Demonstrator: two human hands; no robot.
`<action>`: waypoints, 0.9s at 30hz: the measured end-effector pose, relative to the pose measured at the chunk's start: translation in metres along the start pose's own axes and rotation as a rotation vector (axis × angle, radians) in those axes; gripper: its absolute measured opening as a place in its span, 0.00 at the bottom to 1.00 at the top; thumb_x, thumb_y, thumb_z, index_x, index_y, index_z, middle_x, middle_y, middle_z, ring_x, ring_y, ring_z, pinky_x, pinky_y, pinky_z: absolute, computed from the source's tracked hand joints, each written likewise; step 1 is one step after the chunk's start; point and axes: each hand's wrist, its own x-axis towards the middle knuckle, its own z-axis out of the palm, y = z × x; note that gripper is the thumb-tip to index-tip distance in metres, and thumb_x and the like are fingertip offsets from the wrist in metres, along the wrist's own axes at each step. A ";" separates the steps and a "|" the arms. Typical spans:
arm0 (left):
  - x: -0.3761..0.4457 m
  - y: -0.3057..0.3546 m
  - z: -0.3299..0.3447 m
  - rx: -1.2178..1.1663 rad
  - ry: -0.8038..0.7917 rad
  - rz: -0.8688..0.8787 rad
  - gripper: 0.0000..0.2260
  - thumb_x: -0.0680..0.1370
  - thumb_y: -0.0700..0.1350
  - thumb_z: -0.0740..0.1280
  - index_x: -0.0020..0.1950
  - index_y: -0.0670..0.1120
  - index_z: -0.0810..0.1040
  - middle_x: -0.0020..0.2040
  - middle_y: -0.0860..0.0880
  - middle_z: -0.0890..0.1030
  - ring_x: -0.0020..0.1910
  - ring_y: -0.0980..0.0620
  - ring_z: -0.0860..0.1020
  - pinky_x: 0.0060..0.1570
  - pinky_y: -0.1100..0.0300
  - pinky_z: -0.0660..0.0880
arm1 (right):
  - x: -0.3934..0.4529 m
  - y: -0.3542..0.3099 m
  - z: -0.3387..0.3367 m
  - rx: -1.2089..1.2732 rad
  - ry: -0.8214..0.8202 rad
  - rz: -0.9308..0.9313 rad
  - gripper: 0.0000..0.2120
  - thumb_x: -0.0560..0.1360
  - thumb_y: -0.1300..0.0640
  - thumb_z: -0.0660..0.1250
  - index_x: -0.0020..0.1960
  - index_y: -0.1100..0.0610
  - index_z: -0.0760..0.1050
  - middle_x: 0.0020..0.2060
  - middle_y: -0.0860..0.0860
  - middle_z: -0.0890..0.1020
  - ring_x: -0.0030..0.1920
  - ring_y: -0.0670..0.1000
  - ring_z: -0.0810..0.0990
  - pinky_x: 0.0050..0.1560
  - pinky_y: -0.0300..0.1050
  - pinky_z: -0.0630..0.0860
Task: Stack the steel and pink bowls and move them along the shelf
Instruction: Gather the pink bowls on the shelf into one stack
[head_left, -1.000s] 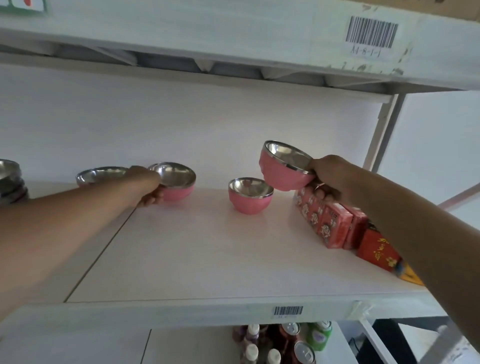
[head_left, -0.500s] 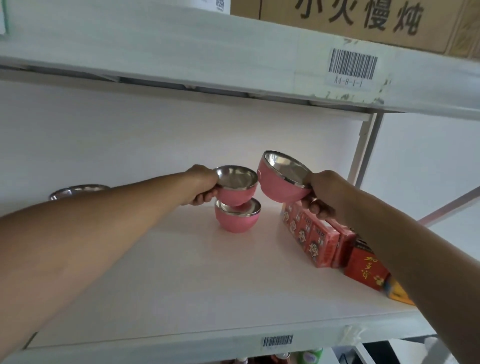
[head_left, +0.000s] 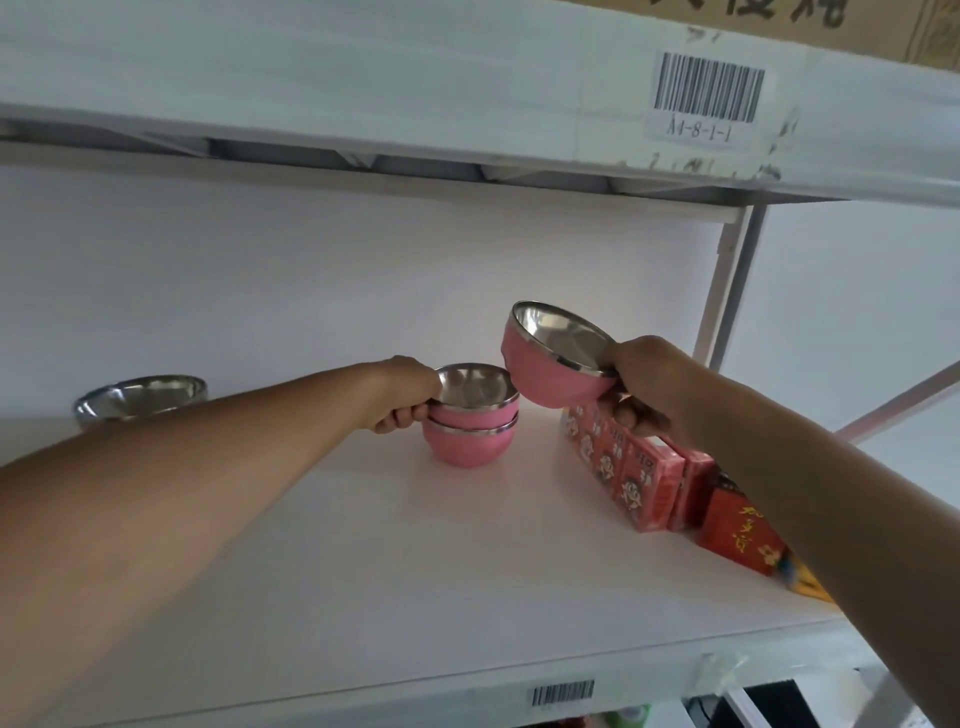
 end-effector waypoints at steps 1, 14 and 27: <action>-0.003 0.000 -0.001 0.000 -0.008 -0.004 0.09 0.79 0.43 0.61 0.39 0.48 0.72 0.23 0.52 0.70 0.19 0.54 0.60 0.22 0.67 0.56 | 0.002 0.000 0.003 -0.006 0.004 -0.008 0.16 0.83 0.61 0.54 0.50 0.66 0.80 0.25 0.55 0.77 0.24 0.52 0.68 0.27 0.42 0.63; -0.034 -0.052 -0.036 -0.204 0.036 -0.066 0.26 0.82 0.65 0.60 0.64 0.44 0.78 0.31 0.49 0.78 0.21 0.52 0.67 0.24 0.66 0.60 | 0.040 -0.033 0.055 -0.175 -0.022 -0.075 0.16 0.79 0.60 0.56 0.41 0.64 0.79 0.24 0.56 0.79 0.18 0.51 0.69 0.22 0.37 0.65; -0.065 -0.159 -0.072 -0.213 0.267 -0.116 0.22 0.85 0.62 0.60 0.62 0.48 0.83 0.25 0.52 0.74 0.20 0.54 0.66 0.24 0.67 0.58 | 0.059 -0.031 0.099 -0.321 -0.015 -0.059 0.07 0.72 0.60 0.58 0.35 0.58 0.69 0.27 0.55 0.71 0.26 0.51 0.63 0.31 0.42 0.60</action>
